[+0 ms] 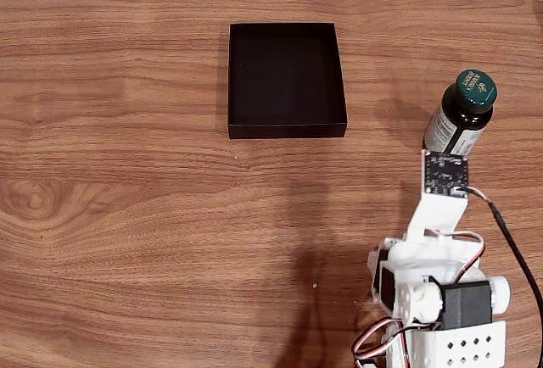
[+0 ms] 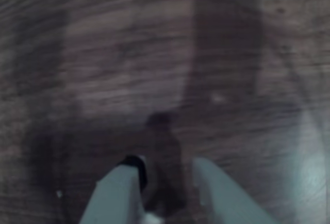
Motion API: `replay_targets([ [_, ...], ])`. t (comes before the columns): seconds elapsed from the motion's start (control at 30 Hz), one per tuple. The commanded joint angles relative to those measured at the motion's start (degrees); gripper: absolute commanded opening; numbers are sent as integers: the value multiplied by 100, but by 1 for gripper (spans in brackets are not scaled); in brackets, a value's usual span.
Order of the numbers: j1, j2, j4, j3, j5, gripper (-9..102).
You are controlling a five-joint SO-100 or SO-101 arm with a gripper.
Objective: Pick up the pill bottle and place it in the black box.
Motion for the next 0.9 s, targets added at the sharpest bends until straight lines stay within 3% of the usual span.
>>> replay_targets([
  [0.0,132,-158,-844,-88,211,12],
  [0.3,369,-703,-2241,-97,536,21],
  [0.57,809,-1266,-4254,-97,677,28],
  [0.87,1468,-2127,-5300,-123,791,39],
])
